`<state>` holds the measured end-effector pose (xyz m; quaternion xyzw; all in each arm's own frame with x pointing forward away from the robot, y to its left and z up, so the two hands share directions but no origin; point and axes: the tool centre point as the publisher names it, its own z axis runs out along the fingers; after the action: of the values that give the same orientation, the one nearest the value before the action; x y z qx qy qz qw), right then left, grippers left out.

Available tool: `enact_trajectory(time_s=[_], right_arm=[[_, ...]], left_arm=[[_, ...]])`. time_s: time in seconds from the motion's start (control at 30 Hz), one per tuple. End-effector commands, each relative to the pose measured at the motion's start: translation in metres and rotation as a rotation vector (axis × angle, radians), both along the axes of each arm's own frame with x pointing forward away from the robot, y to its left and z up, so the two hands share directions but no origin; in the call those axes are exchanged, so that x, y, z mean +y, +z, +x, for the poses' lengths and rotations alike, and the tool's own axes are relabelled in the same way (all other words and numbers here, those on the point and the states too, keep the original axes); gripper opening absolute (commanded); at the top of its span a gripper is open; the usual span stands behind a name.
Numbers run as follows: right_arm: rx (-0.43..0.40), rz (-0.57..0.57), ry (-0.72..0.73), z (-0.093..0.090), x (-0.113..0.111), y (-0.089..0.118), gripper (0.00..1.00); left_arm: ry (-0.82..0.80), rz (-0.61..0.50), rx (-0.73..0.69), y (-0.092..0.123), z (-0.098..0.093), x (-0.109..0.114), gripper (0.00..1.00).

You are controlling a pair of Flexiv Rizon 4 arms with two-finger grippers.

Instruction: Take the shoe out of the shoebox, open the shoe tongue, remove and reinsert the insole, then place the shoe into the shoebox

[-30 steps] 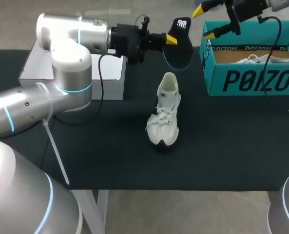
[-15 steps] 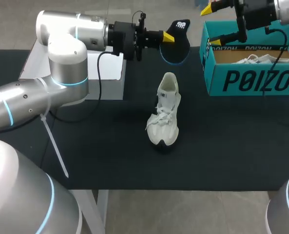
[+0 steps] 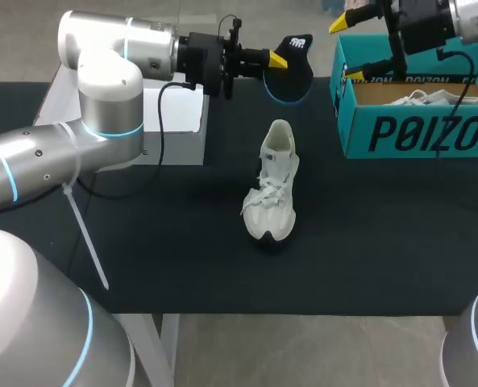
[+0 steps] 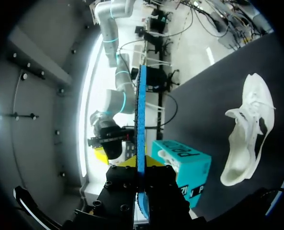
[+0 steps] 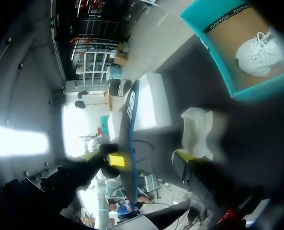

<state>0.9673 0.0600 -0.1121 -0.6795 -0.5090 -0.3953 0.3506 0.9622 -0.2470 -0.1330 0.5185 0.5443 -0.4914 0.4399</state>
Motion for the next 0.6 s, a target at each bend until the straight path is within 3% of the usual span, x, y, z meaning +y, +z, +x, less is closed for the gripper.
enact_trajectory(time_s=[0.03, 0.2, 0.43, 0.6], right_arm=[[-0.008, -0.035, -0.005, -0.002, -0.003, 0.001, 1.0], [-0.03, -0.141, 0.006, -0.008, -0.004, -0.01, 1.0], [-0.036, -0.143, 0.004, -0.011, 0.0, -0.015, 1.0], [-0.033, -0.137, 0.003, -0.011, 0.002, -0.015, 1.0]], left_arm=[[0.0, -0.001, -0.001, 0.0, 0.001, -0.001, 0.0], [0.0, -0.001, -0.001, 0.0, 0.001, -0.001, 0.0], [0.0, -0.001, -0.001, 0.0, 0.001, -0.001, 0.0], [0.056, -0.034, 0.152, 0.025, -0.002, -0.003, 0.0]])
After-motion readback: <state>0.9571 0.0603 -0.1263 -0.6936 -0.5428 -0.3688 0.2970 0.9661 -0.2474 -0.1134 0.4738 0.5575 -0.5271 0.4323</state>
